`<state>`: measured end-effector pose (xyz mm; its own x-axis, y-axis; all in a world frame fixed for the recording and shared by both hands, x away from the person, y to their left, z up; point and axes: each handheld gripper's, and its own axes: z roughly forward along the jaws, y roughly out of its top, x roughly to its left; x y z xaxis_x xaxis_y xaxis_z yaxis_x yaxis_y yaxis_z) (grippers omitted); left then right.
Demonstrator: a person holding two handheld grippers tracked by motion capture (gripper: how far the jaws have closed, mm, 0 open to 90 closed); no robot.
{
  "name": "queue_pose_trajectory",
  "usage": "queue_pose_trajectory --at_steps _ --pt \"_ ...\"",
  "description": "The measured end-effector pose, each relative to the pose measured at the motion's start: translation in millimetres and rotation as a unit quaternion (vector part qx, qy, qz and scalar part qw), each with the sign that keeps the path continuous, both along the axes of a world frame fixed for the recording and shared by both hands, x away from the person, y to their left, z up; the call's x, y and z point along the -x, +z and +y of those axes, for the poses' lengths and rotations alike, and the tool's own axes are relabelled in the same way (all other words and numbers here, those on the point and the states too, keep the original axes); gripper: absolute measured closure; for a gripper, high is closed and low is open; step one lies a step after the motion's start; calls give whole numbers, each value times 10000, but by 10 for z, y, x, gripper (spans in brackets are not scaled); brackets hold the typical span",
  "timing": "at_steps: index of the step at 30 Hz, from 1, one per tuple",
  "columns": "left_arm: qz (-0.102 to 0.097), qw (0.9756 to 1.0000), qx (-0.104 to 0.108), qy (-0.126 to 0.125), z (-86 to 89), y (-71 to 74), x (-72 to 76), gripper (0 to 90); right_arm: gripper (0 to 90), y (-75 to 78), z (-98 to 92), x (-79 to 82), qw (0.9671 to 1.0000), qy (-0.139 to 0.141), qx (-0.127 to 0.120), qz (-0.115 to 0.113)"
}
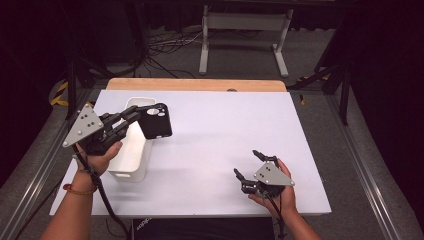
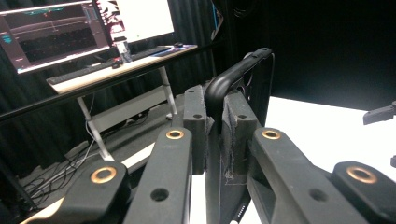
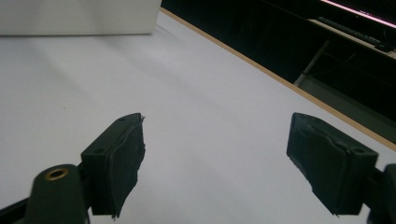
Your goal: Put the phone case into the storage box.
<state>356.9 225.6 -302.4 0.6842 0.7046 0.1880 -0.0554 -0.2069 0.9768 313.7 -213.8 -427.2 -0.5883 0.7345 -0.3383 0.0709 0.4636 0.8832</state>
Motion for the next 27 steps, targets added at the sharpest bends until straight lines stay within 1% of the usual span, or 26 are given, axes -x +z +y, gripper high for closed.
queue_pose_trajectory --at_steps 4,7,10,16,19,21,22,26,27 --pt "-30 10000 25 43 58 19 11 824 197 1 -5 -2 10000 -13 -15 -3" --pt "-74 9999 98 26 108 16 8 824 197 2 -9 -4 10000 -31 -27 3" --pt "-70 9999 89 56 146 13 -1 824 197 3 -11 -3 10000 -29 -29 10" --pt "-84 9998 97 167 217 6 -16 824 198 -4 -4 -6 10000 -29 -41 28" --pt "-66 9996 139 246 269 1 -26 824 198 -7 -1 -8 10000 -13 -50 58" --pt "-82 9996 115 257 287 2 -30 824 198 -6 0 -7 10000 -14 -57 52" --pt "-71 9994 151 293 307 0 -33 824 198 -4 0 -6 10000 -11 -66 48" --pt "-69 9991 143 384 358 -7 -39 824 198 3 -14 -5 9999 -13 -97 54" --pt "-82 9991 89 414 377 -5 -40 824 198 4 -17 -6 9999 -16 -100 55"
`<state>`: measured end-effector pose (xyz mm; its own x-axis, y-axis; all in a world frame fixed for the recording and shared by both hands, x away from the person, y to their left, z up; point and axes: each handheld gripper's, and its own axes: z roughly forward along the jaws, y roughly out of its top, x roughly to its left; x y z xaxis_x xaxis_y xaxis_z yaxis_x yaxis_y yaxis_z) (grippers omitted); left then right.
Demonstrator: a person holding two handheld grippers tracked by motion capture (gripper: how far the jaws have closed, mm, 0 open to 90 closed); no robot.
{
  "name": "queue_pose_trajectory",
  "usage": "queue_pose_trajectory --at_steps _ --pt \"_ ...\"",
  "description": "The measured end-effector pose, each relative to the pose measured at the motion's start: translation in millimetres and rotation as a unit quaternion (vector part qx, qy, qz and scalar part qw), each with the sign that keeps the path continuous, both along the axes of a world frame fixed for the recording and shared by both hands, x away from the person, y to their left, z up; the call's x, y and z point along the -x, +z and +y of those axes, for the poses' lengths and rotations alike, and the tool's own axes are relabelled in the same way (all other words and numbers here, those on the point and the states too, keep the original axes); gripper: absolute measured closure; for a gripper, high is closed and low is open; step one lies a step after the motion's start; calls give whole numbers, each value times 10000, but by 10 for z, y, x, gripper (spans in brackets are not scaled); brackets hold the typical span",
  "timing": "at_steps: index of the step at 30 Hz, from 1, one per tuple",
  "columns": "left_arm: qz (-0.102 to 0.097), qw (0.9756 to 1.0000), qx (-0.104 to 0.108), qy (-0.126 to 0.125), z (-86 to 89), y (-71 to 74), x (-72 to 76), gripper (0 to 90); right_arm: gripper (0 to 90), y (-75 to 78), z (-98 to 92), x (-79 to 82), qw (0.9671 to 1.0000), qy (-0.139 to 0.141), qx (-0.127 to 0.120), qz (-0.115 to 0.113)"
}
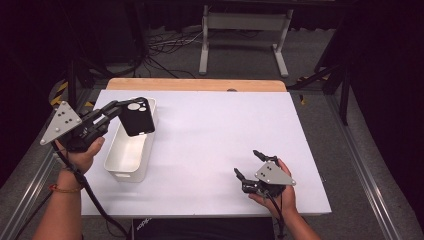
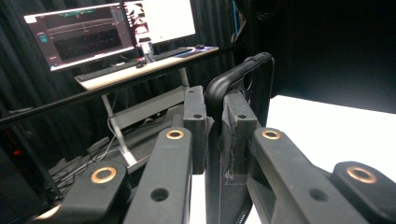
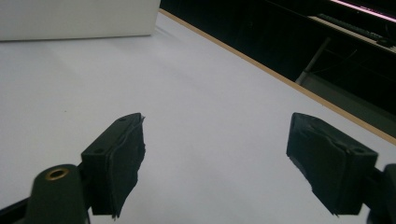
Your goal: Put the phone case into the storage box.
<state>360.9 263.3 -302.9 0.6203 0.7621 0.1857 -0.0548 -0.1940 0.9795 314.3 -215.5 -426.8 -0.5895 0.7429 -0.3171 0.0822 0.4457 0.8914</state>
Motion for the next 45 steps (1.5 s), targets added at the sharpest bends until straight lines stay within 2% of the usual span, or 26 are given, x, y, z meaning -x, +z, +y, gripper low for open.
queue_pose_trajectory --at_steps 5,8,9,13,16,19,22,25,29,35,38,41,45 --pt "-3 9999 -54 136 103 1 -1 824 199 -1 -5 -6 10000 -22 -39 21" --pt "-4 9999 -33 133 134 -9 -15 824 199 -4 2 -10 10000 -3 -37 33" --pt "41 9999 8 96 156 -25 -36 825 198 -8 5 -9 9999 63 -75 47" --pt "157 9997 -110 182 165 -96 -113 824 197 -15 13 -7 9999 89 -56 64" --pt "220 9995 -120 167 188 -142 -174 825 197 -24 15 -13 9999 101 -52 94" --pt "304 9994 -68 129 213 -184 -239 825 194 -31 14 -20 9996 173 -158 181" --pt "381 9991 -98 163 226 -235 -326 825 194 -34 9 -35 9990 189 -293 277" --pt "414 9989 -141 194 235 -285 -405 825 194 -39 10 -40 9990 176 -280 300" --pt "447 9989 11 104 247 -372 -564 825 194 -62 17 -75 9980 150 -401 467" --pt "462 9982 -317 196 164 -451 -772 824 194 -75 42 -79 9982 139 -327 476" --pt "533 9974 -450 190 162 -508 -878 825 194 -89 52 -90 9982 124 -300 509" --pt "657 9970 -391 128 178 -577 -1016 825 194 -101 66 -98 9980 130 -291 544" --pt "692 9967 -402 140 160 -634 -1142 825 194 -113 79 -108 9979 123 -262 580"
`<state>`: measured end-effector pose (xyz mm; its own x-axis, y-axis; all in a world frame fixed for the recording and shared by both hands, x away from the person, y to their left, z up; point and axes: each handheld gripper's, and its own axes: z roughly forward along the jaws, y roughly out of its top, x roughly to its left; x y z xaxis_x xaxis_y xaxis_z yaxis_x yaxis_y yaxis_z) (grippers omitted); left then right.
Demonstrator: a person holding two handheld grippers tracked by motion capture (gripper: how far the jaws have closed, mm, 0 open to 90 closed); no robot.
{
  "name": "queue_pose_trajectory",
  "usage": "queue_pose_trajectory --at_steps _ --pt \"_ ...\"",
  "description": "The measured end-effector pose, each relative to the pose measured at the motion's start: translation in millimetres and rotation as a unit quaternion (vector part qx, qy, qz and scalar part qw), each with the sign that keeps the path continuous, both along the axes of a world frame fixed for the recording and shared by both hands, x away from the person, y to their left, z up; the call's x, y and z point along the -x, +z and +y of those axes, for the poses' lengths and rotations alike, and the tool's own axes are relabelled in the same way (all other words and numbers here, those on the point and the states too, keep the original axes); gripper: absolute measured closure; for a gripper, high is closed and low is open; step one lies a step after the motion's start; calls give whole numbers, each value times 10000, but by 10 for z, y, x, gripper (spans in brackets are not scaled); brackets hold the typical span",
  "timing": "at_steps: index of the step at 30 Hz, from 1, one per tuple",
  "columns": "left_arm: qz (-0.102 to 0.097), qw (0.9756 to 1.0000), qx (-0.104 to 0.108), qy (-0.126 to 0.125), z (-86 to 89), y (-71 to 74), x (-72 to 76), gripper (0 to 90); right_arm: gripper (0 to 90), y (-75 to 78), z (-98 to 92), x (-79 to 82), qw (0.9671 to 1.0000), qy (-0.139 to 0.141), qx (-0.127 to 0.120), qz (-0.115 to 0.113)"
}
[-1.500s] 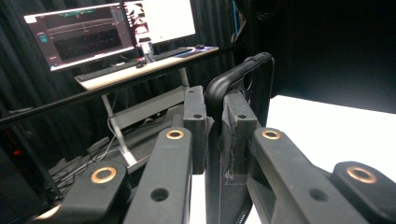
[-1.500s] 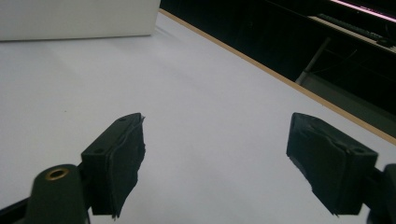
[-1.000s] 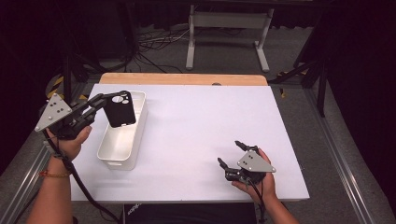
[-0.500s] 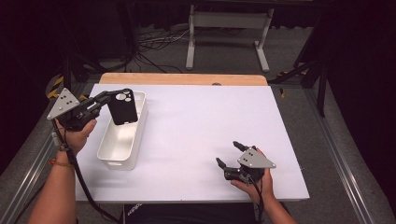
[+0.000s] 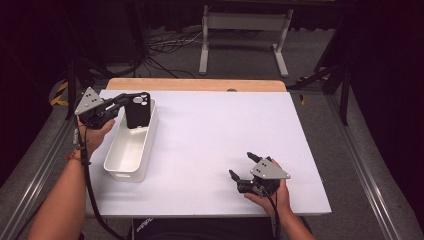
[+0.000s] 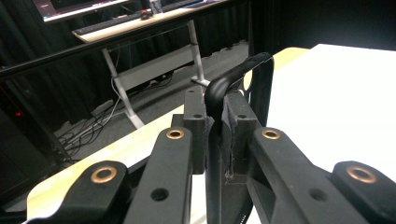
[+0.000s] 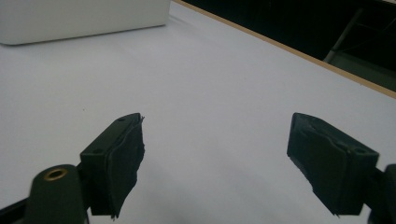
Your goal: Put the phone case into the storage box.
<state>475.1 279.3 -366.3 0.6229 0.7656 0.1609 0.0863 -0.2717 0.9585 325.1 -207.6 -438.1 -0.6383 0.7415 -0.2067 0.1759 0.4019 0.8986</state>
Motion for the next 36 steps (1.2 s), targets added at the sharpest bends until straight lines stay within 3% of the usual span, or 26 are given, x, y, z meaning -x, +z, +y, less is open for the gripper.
queue_pose_trajectory --at_steps 2,5,12,17,21,23,26,29,33,36 --pt "-28 10000 6 19 -8 -12 -27 825 194 -7 5 -5 10000 -10 4 12" --pt "84 10000 -49 10 -24 -51 -119 825 194 -20 14 -18 10000 -6 24 57" --pt "113 9996 240 -82 7 -125 -297 824 194 -41 4 -25 9998 57 81 180" --pt "116 9996 200 -141 -5 -171 -385 824 194 -60 -4 -23 9997 54 110 233" --pt "176 9991 358 -144 29 -194 -449 823 194 -69 -17 -27 9995 63 110 292" --pt "143 9992 347 -122 28 -205 -469 810 194 -76 -13 -27 9992 93 144 350" --pt "358 9989 301 -28 -11 -265 -511 697 195 -81 3 -29 9990 132 200 374" --pt "539 9983 203 22 -25 -322 -549 702 196 -72 26 -9 9991 225 158 311" --pt "600 9981 134 65 -42 -354 -579 698 200 -45 44 33 9991 314 223 162" --pt "671 9977 -24 107 -56 -390 -604 680 200 -48 33 36 9991 310 193 195"
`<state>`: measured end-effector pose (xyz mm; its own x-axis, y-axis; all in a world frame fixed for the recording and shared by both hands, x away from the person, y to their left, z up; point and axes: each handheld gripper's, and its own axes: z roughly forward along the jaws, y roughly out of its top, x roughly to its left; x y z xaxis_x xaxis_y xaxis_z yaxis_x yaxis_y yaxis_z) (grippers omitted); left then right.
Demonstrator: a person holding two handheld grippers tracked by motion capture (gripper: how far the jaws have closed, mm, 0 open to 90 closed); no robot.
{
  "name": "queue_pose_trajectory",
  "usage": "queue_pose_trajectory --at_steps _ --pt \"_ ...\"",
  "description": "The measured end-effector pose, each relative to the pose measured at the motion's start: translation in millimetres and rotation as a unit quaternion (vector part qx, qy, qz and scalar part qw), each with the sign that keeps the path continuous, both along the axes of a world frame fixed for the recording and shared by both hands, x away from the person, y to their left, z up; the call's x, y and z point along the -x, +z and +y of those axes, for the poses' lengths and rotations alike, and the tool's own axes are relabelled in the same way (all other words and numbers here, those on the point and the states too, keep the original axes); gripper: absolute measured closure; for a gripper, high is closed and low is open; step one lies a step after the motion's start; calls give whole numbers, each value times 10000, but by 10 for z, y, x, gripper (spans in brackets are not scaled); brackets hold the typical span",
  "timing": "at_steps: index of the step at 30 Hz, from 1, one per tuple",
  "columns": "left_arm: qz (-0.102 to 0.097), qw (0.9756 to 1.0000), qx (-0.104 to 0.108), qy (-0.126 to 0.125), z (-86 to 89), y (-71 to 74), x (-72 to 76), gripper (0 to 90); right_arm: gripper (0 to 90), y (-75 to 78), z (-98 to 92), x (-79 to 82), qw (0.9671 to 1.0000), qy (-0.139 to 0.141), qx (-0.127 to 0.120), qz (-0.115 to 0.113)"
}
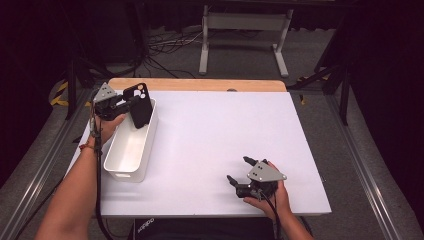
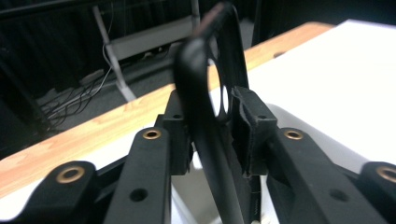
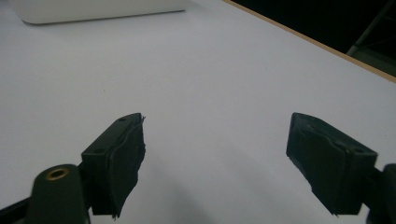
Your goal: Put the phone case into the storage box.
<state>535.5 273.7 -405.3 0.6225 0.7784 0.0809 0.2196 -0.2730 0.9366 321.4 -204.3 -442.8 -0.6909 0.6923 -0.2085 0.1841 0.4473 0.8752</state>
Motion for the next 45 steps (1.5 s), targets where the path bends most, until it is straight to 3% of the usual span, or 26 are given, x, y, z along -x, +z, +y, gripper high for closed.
queue_pose_trajectory --at_steps 8,12,15,17,19,20,22,25,33,45 --pt "173 9998 0 47 123 -30 6 593 199 -6 -5 -12 10000 45 16 42" --pt "296 9995 -39 91 171 -57 32 496 200 -12 3 -16 9999 58 42 71" --pt "344 9994 48 65 222 -74 84 468 200 -8 8 -10 9999 99 60 79" --pt "287 9995 69 99 250 -89 130 492 199 -8 8 -11 9999 99 54 89" --pt "326 9993 69 153 267 -100 157 629 200 -11 6 -16 9999 98 59 109" --pt "329 9993 83 128 286 -100 163 629 200 -11 5 -17 9999 109 58 115" --pt "341 9992 151 113 283 -98 164 716 200 -8 6 -17 9998 115 52 124" --pt "285 9992 59 283 223 -82 152 755 200 2 -12 -22 9997 117 -54 206" --pt "291 9975 -149 623 146 -45 20 749 199 -1 -36 -25 9997 77 -88 224" --pt "376 9973 -179 606 98 -46 12 703 199 -5 -24 -17 9997 102 -34 216"
